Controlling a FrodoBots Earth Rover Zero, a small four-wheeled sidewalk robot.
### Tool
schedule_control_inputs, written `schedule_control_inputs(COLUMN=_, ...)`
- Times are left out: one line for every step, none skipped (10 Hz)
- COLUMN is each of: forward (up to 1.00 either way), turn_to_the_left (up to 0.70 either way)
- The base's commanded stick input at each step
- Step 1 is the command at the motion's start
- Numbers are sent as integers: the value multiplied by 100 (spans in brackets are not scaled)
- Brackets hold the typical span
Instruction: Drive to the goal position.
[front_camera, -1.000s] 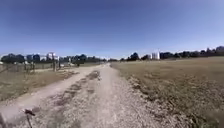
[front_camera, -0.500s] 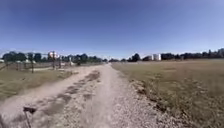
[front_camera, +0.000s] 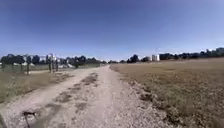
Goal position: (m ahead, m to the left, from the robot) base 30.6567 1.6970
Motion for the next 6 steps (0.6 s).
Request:
schedule_control_inputs(forward=70, turn_to_the_left=3)
schedule_control_inputs(forward=70, turn_to_the_left=3)
schedule_control_inputs(forward=70, turn_to_the_left=3)
schedule_control_inputs(forward=70, turn_to_the_left=3)
schedule_control_inputs(forward=70, turn_to_the_left=3)
schedule_control_inputs(forward=70, turn_to_the_left=3)
